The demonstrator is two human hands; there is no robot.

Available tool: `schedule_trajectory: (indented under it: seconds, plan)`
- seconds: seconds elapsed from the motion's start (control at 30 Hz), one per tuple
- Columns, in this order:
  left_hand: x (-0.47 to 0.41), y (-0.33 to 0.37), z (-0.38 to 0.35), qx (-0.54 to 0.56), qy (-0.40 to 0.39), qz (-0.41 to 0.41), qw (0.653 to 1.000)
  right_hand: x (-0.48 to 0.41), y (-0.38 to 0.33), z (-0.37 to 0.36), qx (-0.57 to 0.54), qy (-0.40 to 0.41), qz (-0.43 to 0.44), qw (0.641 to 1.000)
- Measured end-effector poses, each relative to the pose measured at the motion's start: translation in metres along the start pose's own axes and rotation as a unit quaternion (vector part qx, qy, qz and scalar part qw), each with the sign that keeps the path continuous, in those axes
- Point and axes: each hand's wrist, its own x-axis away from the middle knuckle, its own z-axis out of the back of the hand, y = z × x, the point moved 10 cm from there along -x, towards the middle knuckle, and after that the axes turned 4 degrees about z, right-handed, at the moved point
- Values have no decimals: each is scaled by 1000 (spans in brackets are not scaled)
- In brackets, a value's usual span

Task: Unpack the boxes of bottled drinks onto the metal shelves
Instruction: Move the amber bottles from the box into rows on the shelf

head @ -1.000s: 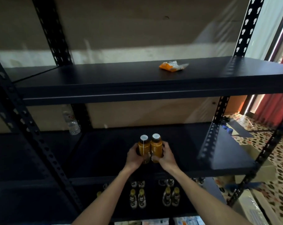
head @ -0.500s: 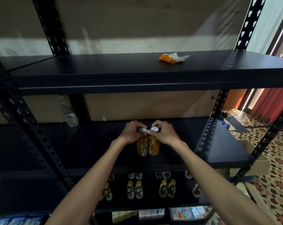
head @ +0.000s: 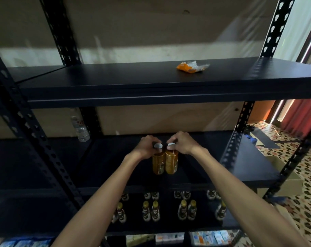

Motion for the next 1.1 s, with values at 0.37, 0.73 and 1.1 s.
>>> schedule_trajectory:
  seconds: [0.37, 0.73, 1.1]
  plan:
    - [0, 1, 0, 9, 11, -4, 1000, 2, 9, 0, -20, -25, -16, 999]
    - [-3, -6, -1, 17, 7, 4, 1000, 12, 12, -1, -53, -44, -12, 998]
    - [-2, -7, -4, 24, 9, -2, 1000, 10, 5, -3, -58, -35, 23, 997]
